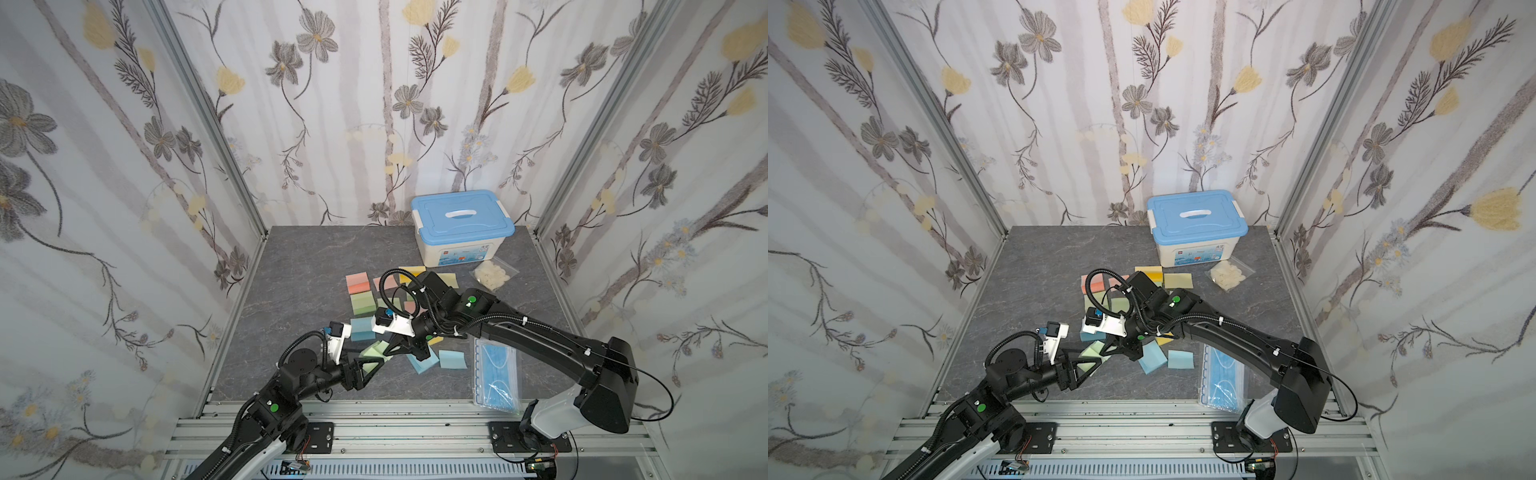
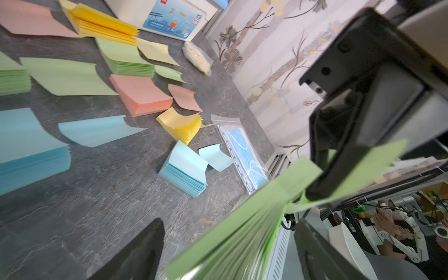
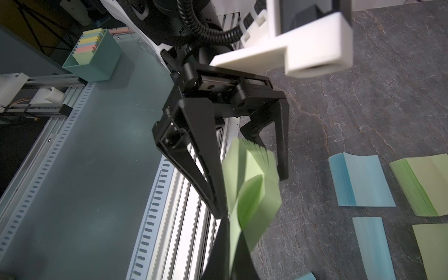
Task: Tear off pages from different memo pads
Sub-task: Tear off the paper from the memo pad.
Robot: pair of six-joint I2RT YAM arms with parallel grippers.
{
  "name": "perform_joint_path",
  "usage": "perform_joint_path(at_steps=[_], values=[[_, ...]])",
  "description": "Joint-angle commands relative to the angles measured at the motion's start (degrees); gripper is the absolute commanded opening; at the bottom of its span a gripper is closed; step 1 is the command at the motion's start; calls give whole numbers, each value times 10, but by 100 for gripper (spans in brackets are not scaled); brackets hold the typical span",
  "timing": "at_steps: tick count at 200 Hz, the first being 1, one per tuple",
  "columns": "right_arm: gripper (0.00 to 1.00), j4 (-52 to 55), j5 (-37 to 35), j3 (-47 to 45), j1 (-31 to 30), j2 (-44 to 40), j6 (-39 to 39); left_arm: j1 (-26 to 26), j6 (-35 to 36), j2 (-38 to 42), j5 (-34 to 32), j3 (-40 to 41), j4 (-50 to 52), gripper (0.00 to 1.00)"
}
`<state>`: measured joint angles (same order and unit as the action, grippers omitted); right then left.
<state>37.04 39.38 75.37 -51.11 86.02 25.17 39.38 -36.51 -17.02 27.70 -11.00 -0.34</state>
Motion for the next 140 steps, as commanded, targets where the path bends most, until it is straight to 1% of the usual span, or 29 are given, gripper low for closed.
perform_joint_path(at_steps=[1, 8, 16, 54, 74, 86, 108, 129, 140], values=[[0, 11, 11, -2, 4, -8, 11, 6, -5, 21, -2, 3, -17, 57], [0, 11, -1, -1, 6, -10, 6, 7, -4, 26, -10, 3, -7, 47], [0, 9, -12, -1, 9, -13, 2, 8, -4, 29, -15, 3, 2, 39], [0, -16, -57, -9, 13, -34, -26, 16, 3, 28, -52, -10, 42, 19], [0, -50, -110, -26, 14, -52, -47, 16, 6, 27, -93, -22, 80, 9], [0, -77, -158, -40, 15, -65, -60, 16, 9, 24, -129, -31, 114, 0], [0, -111, -245, -63, 14, -85, -80, 16, 6, 19, -196, -46, 174, 0], [0, -149, -337, -87, 10, -103, -91, 16, -15, 19, -252, -60, 224, 0], [0, -161, -361, -100, 9, -109, -82, 16, -35, 16, -285, -69, 261, 0]])
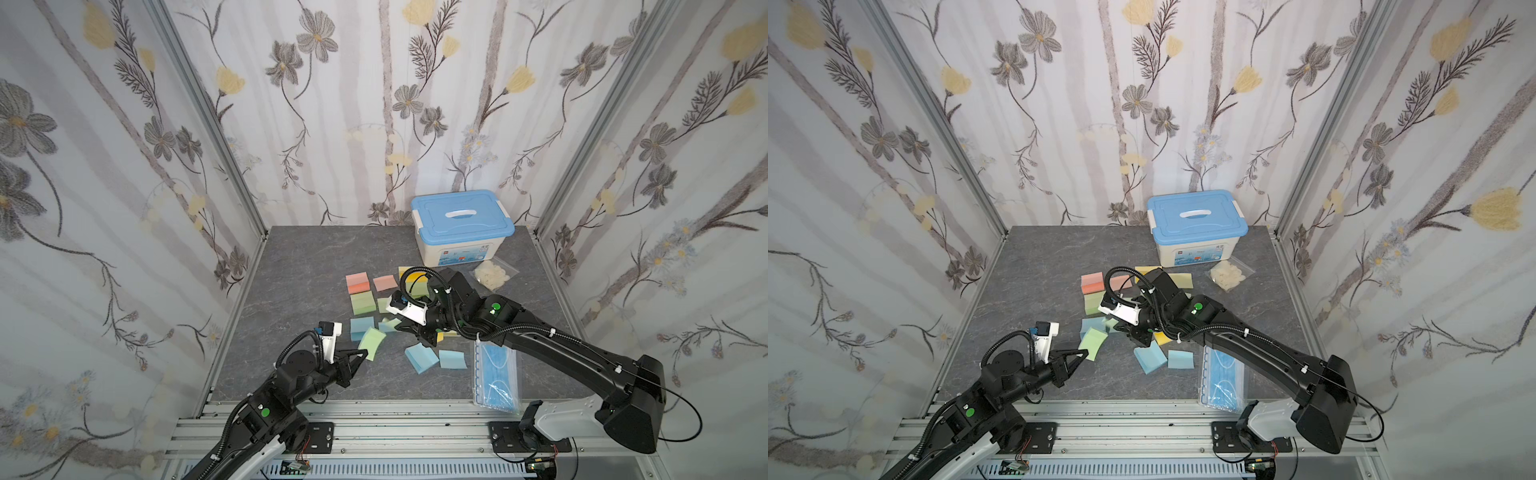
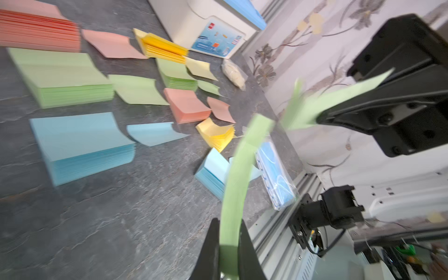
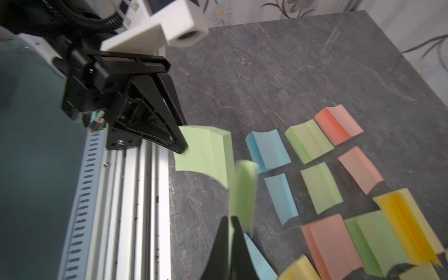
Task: Tear off pages from different memo pads
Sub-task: Tear off the paper from the memo pad, then place the paper at the center of the board.
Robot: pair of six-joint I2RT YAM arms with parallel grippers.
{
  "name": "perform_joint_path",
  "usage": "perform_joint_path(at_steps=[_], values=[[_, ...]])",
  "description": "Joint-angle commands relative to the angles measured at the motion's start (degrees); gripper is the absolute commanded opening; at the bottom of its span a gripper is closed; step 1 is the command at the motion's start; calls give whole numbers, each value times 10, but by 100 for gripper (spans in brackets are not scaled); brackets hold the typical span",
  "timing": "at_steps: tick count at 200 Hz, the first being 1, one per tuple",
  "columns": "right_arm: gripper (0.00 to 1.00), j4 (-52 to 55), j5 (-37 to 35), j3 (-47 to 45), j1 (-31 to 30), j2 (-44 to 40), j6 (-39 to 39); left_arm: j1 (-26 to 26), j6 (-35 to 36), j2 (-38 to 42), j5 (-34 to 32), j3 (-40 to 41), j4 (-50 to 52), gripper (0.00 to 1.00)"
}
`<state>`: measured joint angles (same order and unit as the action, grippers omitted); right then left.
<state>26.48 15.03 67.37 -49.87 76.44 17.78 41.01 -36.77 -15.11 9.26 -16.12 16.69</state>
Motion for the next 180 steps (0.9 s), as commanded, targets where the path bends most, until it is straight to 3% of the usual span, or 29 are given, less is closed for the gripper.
perform_joint_path(at_steps=[1, 31, 63, 92, 129, 157, 180], values=[[0, -55, -118, -21, -3, -13, -7, -1, -34, -3, -102, -19, 94, 0], [0, -36, -80, -35, -23, 22, 90, -2, -128, -18, -152, -48, 182, 0], [0, -2, -91, -42, -100, 115, 245, -2, -175, -18, -148, -70, 212, 0], [0, 1, -159, 1, -109, 224, 257, -1, -169, -6, -190, -98, 253, 0], [0, 4, -192, 29, -109, 298, 242, -1, -184, -6, -172, -83, 240, 0], [32, 50, -165, 29, -110, 294, 217, -1, -198, -10, -161, -69, 224, 0], [47, 72, -125, 13, -107, 235, 181, -2, -212, -23, -144, -60, 207, 0]])
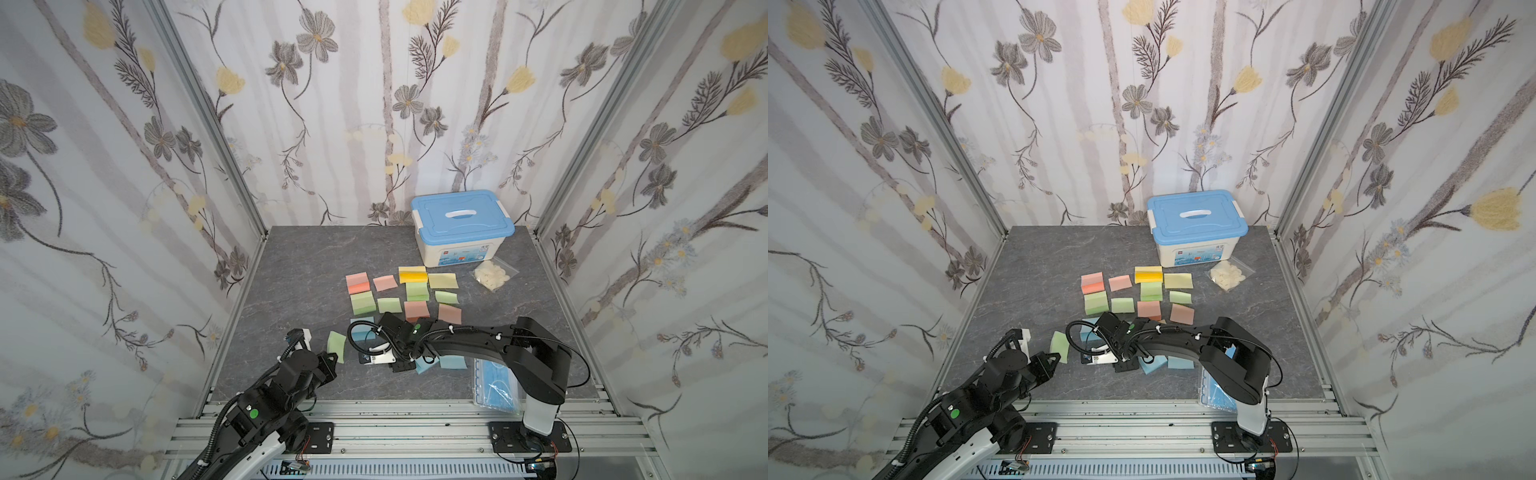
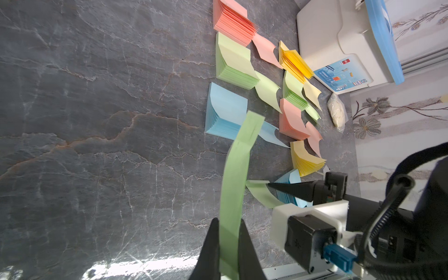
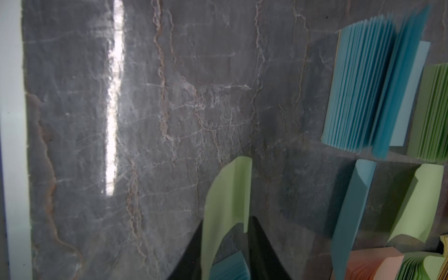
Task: Tear off pages from different memo pads
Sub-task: Place the paper at the center of the board, then place the memo pad at the center of the board.
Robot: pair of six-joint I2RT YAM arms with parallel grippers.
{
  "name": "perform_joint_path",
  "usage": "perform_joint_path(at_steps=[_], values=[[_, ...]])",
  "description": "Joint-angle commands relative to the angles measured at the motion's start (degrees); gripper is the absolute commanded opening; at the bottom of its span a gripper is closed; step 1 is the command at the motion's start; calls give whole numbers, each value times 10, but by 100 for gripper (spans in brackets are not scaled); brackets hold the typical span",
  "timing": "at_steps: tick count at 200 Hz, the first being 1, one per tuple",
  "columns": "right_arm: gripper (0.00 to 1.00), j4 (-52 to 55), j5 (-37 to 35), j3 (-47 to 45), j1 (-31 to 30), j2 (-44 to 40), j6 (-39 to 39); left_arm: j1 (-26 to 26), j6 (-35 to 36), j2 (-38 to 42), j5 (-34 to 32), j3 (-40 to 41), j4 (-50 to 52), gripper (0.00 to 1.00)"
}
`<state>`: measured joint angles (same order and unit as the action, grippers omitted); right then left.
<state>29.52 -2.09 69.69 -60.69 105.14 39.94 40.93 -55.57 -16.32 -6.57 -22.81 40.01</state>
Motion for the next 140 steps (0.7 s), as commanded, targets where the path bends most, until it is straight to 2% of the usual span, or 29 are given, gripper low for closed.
perform_joint_path(at_steps=[1, 16, 35, 48, 66, 68, 70, 74, 109, 140], values=[[48, 41, 48, -12, 1, -55, -42, -1, -25, -12, 15, 8, -28, 0], [61, 39, 62, -28, 5, -113, -70, -1, -47, -33, 46, 21, -61, 0], [64, 33, 48, -41, 11, -182, -114, -1, -90, -71, 104, 57, -153, 0], [65, 16, -3, -56, 14, -218, -146, -1, -115, -103, 126, 79, -210, 0], [67, -26, -77, -89, 24, -272, -195, -1, -126, -129, 122, 92, -236, 0], [76, -30, -84, -93, 26, -277, -202, -1, -127, -129, 120, 94, -238, 0], [93, -35, -91, -98, 27, -284, -208, -1, -128, -129, 118, 96, -240, 0], [100, -44, -105, -107, 30, -295, -220, -1, -130, -130, 116, 97, -243, 0], [100, -116, -169, -198, 56, -377, -310, -1, -144, -141, 98, 110, -263, 0], [100, -175, -226, -269, 71, -435, -374, -1, -146, -198, 115, 109, -301, 0]])
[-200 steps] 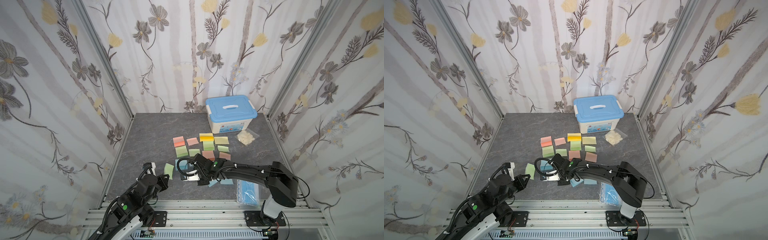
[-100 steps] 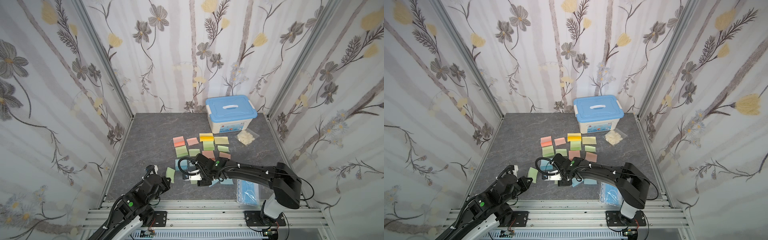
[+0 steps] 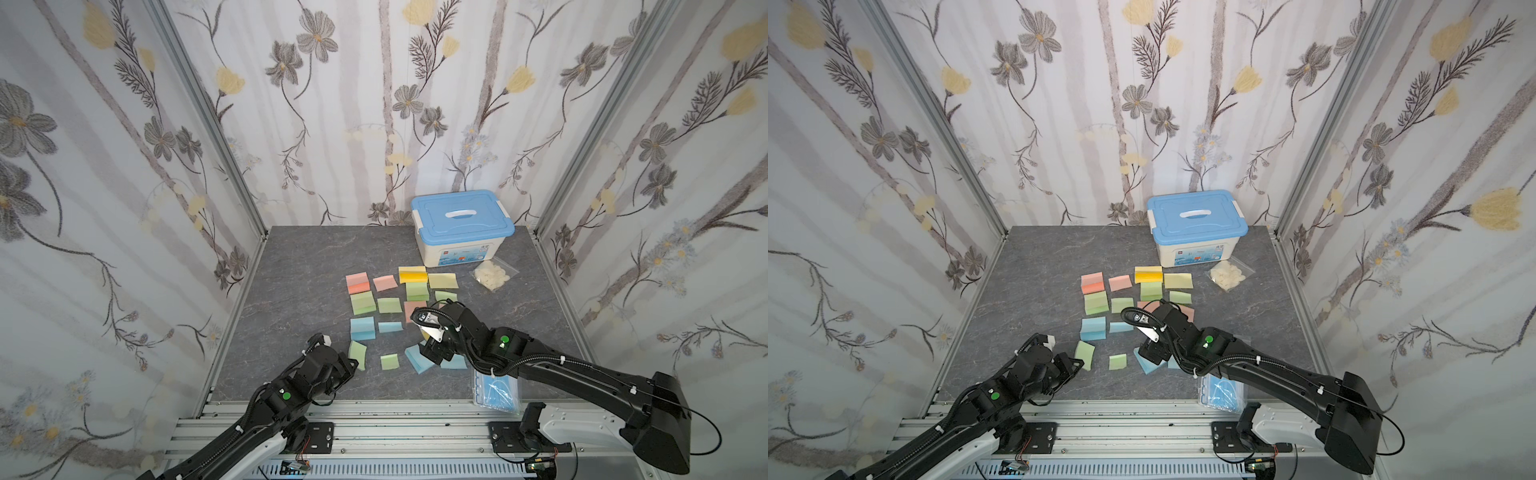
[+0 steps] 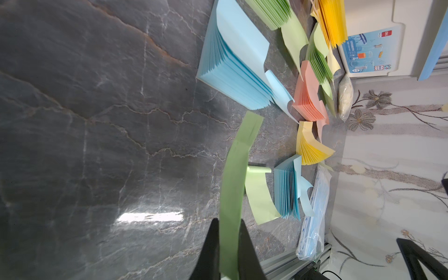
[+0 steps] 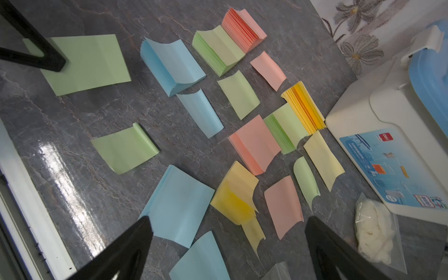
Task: Tear off pages from different memo pads
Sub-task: Place the memo pad at the center of the board.
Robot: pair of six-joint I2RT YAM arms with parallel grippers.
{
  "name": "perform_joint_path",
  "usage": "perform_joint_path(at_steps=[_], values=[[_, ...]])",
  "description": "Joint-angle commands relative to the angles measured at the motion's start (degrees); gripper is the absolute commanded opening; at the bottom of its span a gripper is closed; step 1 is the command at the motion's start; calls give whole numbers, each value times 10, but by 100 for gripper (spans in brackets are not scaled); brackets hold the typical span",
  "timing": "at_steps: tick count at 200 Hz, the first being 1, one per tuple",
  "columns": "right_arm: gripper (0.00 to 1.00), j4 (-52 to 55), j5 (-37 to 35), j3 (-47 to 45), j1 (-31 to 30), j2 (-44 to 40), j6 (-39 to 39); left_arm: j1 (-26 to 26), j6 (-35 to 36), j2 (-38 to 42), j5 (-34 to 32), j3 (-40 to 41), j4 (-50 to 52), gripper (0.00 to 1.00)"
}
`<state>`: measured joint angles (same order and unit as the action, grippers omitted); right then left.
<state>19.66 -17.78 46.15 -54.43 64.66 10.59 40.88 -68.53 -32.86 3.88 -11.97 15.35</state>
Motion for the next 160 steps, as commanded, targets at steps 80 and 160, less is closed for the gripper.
perform_joint_path(at_steps=[80, 160], values=[[100, -106, -79, -109, 44, -133, -124, 9, -3, -194, 31, -17, -152, 36], [100, -96, -146, -144, 51, -193, -114, 66, 90, -69, -90, -181, 191, 100]])
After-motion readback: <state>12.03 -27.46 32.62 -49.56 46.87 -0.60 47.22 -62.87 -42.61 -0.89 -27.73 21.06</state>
